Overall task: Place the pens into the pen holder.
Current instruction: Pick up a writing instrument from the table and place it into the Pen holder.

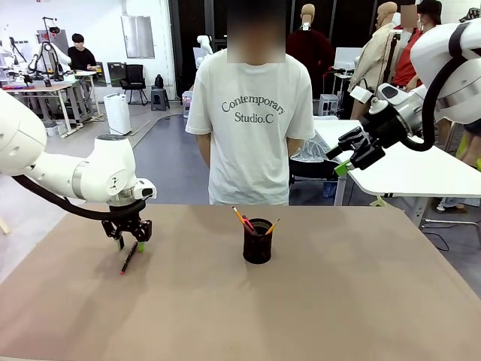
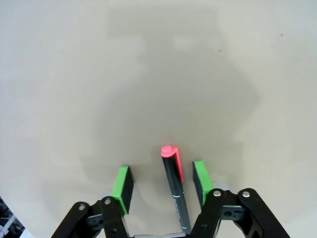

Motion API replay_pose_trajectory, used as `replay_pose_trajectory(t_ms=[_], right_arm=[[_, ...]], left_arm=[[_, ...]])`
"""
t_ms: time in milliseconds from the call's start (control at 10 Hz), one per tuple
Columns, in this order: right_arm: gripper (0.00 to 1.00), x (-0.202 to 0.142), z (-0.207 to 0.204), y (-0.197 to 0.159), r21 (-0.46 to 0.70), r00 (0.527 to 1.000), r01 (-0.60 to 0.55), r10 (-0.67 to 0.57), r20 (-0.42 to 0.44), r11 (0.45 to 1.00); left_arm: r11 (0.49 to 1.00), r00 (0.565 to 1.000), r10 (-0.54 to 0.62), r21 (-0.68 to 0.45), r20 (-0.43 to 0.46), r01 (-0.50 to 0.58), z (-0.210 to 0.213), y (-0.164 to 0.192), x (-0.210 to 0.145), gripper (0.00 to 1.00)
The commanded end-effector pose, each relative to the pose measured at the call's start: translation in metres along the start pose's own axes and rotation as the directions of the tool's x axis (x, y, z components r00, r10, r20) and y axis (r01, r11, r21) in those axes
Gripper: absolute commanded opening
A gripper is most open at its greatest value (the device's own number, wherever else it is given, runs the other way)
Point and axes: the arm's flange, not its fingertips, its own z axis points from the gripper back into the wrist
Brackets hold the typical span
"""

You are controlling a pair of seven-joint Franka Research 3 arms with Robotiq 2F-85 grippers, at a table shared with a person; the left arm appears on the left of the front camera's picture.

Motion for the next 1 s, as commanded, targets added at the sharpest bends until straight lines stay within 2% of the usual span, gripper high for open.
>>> replay_pose_trajectory(t_ms=[0,400,600,800,900], right_arm=[[1.00,0.002,0.000,0.000,0.000,1.000,-0.003,0.003,-0.001,1.000],[1.00,0.002,0.000,0.000,0.000,1.000,-0.003,0.003,-0.001,1.000],[1.00,0.002,0.000,0.000,0.000,1.000,-0.003,0.003,-0.001,1.000],[1.00,0.002,0.000,0.000,0.000,1.000,-0.003,0.003,-0.001,1.000],[1.00,0.002,0.000,0.000,0.000,1.000,-0.003,0.003,-0.001,1.000]], left_arm=[[0.999,1.000,0.017,0.045,0.006,-0.018,-0.001,0.000,-0.005,0.00],[0.999,1.000,-0.013,0.051,0.014,0.013,0.006,-0.009,-0.008,0.00],[0.997,0.997,-0.071,0.021,0.007,0.071,0.008,-0.013,-0.009,0.00],[0.987,0.993,-0.110,-0.116,0.046,0.115,0.016,-0.014,-0.009,0.00],[0.955,0.985,-0.140,-0.251,0.101,0.162,0.026,-0.013,-0.008,0.00]])
